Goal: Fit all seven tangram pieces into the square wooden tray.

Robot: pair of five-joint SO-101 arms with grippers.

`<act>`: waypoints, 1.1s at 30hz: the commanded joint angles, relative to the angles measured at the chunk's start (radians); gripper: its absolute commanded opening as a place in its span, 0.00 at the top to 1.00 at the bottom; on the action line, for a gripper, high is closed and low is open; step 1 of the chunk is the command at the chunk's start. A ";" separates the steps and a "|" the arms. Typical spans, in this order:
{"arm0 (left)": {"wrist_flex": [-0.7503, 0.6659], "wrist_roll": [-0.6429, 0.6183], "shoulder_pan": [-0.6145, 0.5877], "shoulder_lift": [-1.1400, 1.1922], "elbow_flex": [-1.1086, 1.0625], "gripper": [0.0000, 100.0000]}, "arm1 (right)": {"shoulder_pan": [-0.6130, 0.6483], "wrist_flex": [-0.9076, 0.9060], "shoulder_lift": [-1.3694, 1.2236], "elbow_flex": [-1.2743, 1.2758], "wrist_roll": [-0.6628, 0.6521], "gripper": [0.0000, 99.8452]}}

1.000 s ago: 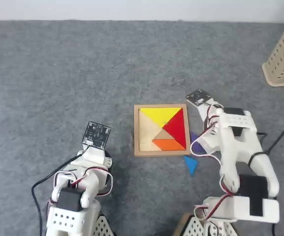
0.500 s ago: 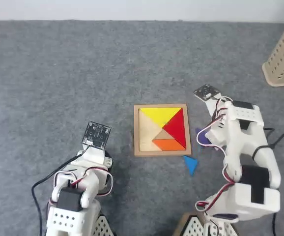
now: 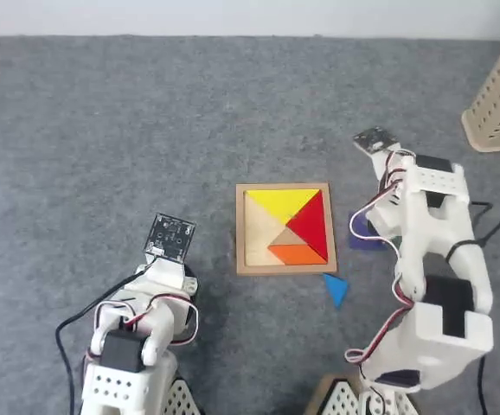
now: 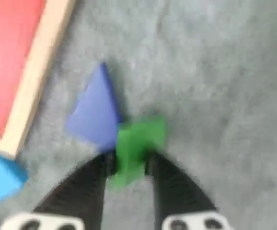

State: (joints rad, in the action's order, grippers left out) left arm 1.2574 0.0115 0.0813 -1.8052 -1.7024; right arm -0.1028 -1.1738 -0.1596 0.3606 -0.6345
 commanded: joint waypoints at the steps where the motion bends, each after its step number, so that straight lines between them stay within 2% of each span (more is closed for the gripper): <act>1: 0.006 -0.008 -0.003 -0.020 0.018 0.99 | 0.004 -0.018 0.053 -0.002 0.072 0.99; 10: 0.006 -0.008 -0.003 -0.020 0.018 0.99 | 0.038 -0.082 0.262 0.003 0.130 0.99; 19: 0.006 -0.008 -0.003 -0.020 0.018 0.99 | 0.058 -0.087 0.234 -0.008 0.138 0.99; 22: 0.006 -0.008 -0.003 -0.020 0.018 0.99 | 0.166 -0.111 0.297 -0.043 0.209 0.99; 27: 0.006 -0.008 -0.003 -0.020 0.018 0.99 | 0.452 -0.131 0.398 -0.106 0.290 0.99; 33: 0.006 -0.008 -0.003 -0.020 0.018 0.99 | 0.644 -0.039 0.254 -0.152 0.371 0.99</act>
State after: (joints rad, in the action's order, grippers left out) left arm 1.2574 0.0115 0.0813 -1.8052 -1.7024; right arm 0.4757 -1.2597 0.1473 0.2808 -0.3107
